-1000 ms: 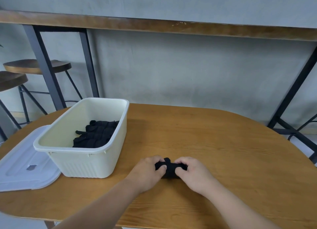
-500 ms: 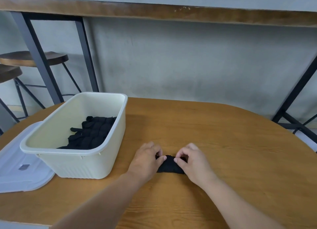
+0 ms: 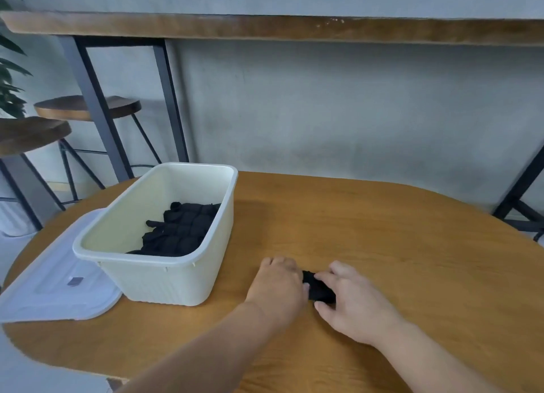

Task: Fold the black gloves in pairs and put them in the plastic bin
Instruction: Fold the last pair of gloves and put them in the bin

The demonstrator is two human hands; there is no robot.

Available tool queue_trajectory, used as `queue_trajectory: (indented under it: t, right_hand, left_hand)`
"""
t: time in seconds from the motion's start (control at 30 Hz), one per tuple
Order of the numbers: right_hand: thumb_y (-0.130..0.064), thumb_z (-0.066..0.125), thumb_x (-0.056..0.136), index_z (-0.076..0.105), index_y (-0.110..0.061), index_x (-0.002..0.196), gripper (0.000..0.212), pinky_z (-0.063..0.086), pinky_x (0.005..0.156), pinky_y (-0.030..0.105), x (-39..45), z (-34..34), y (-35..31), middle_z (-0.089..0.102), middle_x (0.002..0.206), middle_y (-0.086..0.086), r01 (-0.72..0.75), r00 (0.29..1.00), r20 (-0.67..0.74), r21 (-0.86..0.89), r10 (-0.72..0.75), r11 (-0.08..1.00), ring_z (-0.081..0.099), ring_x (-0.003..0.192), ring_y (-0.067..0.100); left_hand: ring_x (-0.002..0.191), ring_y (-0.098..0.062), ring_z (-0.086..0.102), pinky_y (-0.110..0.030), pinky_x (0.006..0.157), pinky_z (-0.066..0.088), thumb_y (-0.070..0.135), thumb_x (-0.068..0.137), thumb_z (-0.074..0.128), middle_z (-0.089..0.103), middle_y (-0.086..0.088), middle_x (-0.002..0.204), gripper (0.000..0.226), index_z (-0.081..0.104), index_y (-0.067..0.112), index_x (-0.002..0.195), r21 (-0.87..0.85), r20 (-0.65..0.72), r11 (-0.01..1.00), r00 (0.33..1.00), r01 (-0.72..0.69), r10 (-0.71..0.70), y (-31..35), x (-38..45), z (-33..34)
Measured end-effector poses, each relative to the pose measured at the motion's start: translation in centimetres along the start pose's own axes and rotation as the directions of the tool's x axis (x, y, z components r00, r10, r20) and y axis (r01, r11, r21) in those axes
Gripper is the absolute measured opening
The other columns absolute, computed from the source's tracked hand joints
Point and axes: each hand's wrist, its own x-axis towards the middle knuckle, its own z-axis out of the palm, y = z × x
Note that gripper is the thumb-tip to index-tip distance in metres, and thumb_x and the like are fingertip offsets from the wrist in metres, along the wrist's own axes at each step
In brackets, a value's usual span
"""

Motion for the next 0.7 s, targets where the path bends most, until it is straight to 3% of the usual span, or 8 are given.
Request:
queue_trajectory:
  t: [0.1,0.2,0.3,0.37,0.43,0.6,0.7]
  right_hand:
    - [-0.045,0.043,0.095,0.057,-0.032,0.123,0.035,0.04,0.082,0.022,0.2,-0.5,-1.0,0.04,0.098,-0.012,-0.01,0.999,-0.034,-0.168,0.004,0.986,0.05,0.101,0.01]
    - [-0.046,0.039,0.094,0.059,-0.028,0.096,0.026,0.027,0.07,0.024,0.5,-2.1,-2.5,0.034,0.08,-0.01,-0.004,0.999,-0.033,-0.303,-0.007,0.953,0.043,0.086,0.011]
    - [-0.046,0.043,0.09,0.057,-0.026,0.083,0.025,0.034,0.064,0.028,1.1,-6.1,-4.5,0.044,0.078,-0.008,-0.017,0.996,-0.088,-0.259,-0.006,0.966,0.046,0.075,0.011]
    - [-0.045,0.045,0.088,0.064,-0.027,0.088,0.026,0.047,0.065,0.033,2.1,-9.4,-6.9,0.054,0.082,-0.007,0.013,0.992,-0.121,-0.176,-0.035,0.984,0.055,0.074,0.013]
    - [-0.044,0.049,0.087,0.067,-0.028,0.088,0.024,0.05,0.064,0.038,3.7,-12.5,-10.2,0.059,0.083,-0.006,0.056,0.987,-0.146,-0.108,-0.072,0.993,0.058,0.072,0.015]
    - [-0.032,0.059,0.082,0.065,-0.018,0.071,0.019,0.053,0.058,0.04,10.1,-15.4,-18.3,0.067,0.066,0.007,0.164,0.984,-0.073,0.048,-0.16,0.985,0.065,0.065,0.028]
    - [-0.031,0.06,0.081,0.069,-0.014,0.076,0.019,0.058,0.066,0.041,13.4,-14.1,-21.6,0.071,0.073,0.01,0.195,0.979,0.046,0.082,-0.199,0.977,0.068,0.071,0.027]
  left_hand:
    - [0.113,-0.028,0.046,-0.042,0.106,0.027,0.033,0.097,0.038,0.053,-0.009,0.115,0.035,0.056,0.012,0.118,0.064,0.14,0.998,0.99,-0.025,0.016,0.6,-0.3,-1.0]
    - [0.102,-0.024,0.052,-0.043,0.104,0.029,0.025,0.096,0.047,0.057,-0.006,0.104,0.014,0.058,0.018,0.1,0.155,0.145,0.981,0.985,-0.115,0.092,-0.4,-0.7,-3.4]
    - [0.092,-0.022,0.056,-0.038,0.104,0.031,0.018,0.093,0.052,0.059,-0.001,0.093,0.006,0.054,0.02,0.099,0.131,-0.018,0.98,0.988,-0.151,0.155,-2.6,-1.2,-6.9]
    - [0.088,-0.021,0.058,-0.031,0.09,0.036,0.024,0.093,0.054,0.062,0.002,0.09,0.011,0.055,0.022,0.104,0.064,-0.162,0.989,0.976,-0.135,0.143,-5.2,-2.0,-10.3]
    - [0.088,-0.02,0.058,-0.029,0.072,0.035,0.028,0.093,0.054,0.065,0.003,0.093,0.017,0.06,0.024,0.109,-0.075,-0.207,0.994,0.977,-0.076,0.059,-8.8,-2.9,-14.3]
    - [0.077,-0.009,0.058,-0.024,0.065,0.045,0.028,0.088,0.064,0.065,0.01,0.084,0.02,0.068,0.027,0.108,-0.316,-0.04,0.945,0.994,0.084,-0.102,-18.0,-5.0,-19.9]
    - [0.078,-0.008,0.061,-0.025,0.066,0.048,0.033,0.087,0.066,0.067,0.009,0.084,0.019,0.068,0.027,0.105,-0.307,0.102,0.934,0.982,0.184,-0.16,-22.1,-5.3,-19.1]
